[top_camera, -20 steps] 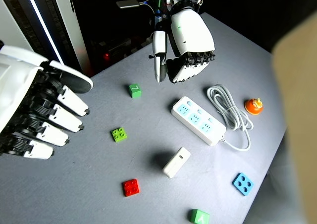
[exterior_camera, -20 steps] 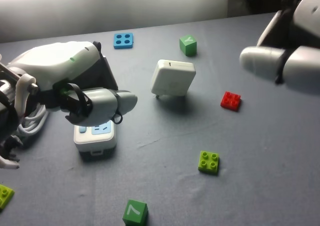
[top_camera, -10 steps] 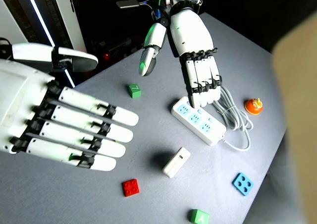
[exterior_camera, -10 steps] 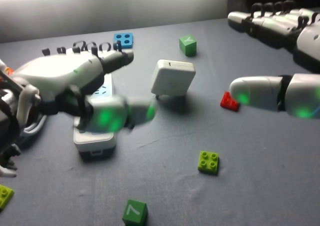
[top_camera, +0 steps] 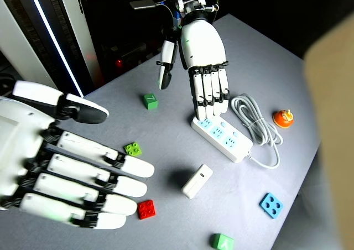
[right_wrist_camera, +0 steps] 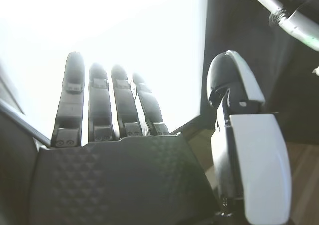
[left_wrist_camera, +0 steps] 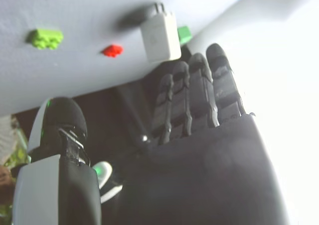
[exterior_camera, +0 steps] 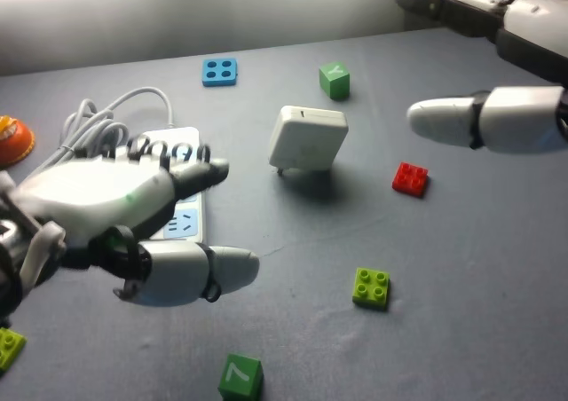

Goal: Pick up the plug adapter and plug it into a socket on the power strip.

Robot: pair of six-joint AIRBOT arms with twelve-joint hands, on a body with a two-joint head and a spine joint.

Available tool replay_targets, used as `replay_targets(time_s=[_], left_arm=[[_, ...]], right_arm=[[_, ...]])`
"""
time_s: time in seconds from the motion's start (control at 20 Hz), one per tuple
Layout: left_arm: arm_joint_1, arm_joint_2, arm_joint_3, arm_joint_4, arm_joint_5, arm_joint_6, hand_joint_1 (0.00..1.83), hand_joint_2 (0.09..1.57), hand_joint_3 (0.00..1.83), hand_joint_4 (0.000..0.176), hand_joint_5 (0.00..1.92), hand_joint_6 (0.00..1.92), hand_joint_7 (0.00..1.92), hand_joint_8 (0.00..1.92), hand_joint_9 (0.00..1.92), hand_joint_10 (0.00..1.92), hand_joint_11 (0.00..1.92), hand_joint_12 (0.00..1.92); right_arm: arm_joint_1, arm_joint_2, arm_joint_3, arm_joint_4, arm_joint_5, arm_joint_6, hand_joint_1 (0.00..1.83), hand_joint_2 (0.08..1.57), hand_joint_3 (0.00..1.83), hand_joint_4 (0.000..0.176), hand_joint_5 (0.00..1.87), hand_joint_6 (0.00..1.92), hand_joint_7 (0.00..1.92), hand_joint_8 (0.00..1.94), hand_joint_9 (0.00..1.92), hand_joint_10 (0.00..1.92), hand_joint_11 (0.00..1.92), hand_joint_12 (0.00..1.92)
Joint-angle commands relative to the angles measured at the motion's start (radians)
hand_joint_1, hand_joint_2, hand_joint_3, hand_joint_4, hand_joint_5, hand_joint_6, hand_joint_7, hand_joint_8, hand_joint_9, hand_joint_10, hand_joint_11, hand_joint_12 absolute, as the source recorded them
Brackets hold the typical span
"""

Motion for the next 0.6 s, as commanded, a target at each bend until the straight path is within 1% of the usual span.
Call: replay_targets(time_s=[0.0,0.05,0.1,0.2,0.25,0.35,0.45,0.5,0.55], left_arm=[[-0.002,0.009,-0.007,0.043,-0.074,-0.011,0.03,1.2,0.0,0.0,0.08,0.0,0.12,0.0,0.1,0.0,0.0,0.24],[0.015,0.009,-0.015,0.022,-0.102,-0.02,0.0,1.2,0.0,0.0,0.06,0.0,0.09,0.0,0.08,0.0,0.0,0.19],[0.025,0.009,-0.022,-0.006,-0.128,-0.02,0.0,1.2,0.0,0.0,0.06,0.0,0.09,0.0,0.08,0.0,0.0,0.19],[0.042,0.003,-0.039,-0.059,-0.174,-0.024,0.02,1.2,0.0,0.0,0.05,0.0,0.09,0.0,0.07,0.0,0.0,0.17],[0.05,-0.002,-0.049,-0.06,-0.187,-0.033,0.04,1.2,0.0,0.0,0.04,0.0,0.08,0.0,0.07,0.0,0.0,0.17],[0.059,-0.018,-0.061,-0.06,-0.206,-0.052,0.03,1.2,0.0,0.0,0.06,0.0,0.1,0.0,0.09,0.0,0.0,0.21],[0.059,-0.04,-0.065,-0.06,-0.229,-0.062,0.03,1.21,0.0,0.0,0.05,0.0,0.09,0.0,0.07,0.0,0.0,0.18],[0.062,-0.051,-0.065,-0.06,-0.243,-0.069,0.03,1.2,0.0,0.0,0.07,0.0,0.1,0.0,0.09,0.0,0.0,0.24],[0.067,-0.061,-0.064,-0.06,-0.261,-0.079,0.04,1.2,0.0,0.0,0.07,0.0,0.1,0.0,0.09,0.0,0.0,0.28]], right_arm=[[0.018,-0.004,0.024,-0.012,0.051,0.024,0.55,1.2,0.01,0.0,0.0,0.0,0.04,0.0,0.05,0.0,0.0,0.38],[0.021,-0.029,0.058,-0.012,0.022,0.037,0.68,1.18,0.0,0.0,0.0,0.0,0.04,0.0,0.05,0.0,0.0,0.33],[0.023,-0.044,0.079,-0.012,0.003,0.048,0.68,1.18,0.0,0.0,0.0,0.0,0.04,0.0,0.05,0.0,0.0,0.33],[0.039,-0.077,0.132,-0.012,-0.074,0.081,0.85,1.17,0.0,0.0,0.0,0.0,0.03,0.0,0.04,0.0,0.0,0.28],[0.046,-0.104,0.167,-0.012,-0.104,0.101,0.9,1.16,0.0,0.0,0.0,0.0,0.01,0.0,0.02,0.0,0.0,0.23],[0.046,-0.14,0.209,-0.016,-0.117,0.1,0.9,1.2,0.01,0.0,0.0,0.0,0.0,0.0,0.01,0.0,0.0,0.25],[0.043,-0.177,0.251,-0.047,-0.117,0.1,1.0,1.19,0.0,0.0,0.03,0.0,0.02,0.0,0.03,0.0,0.0,0.35],[0.043,-0.193,0.269,-0.07,-0.124,0.101,1.04,1.19,0.0,0.0,0.05,0.01,0.03,0.0,0.04,0.0,0.0,0.41],[0.044,-0.212,0.289,-0.081,-0.131,0.108,1.05,1.19,0.0,0.0,0.06,0.0,0.03,0.0,0.04,0.0,0.0,0.38]])
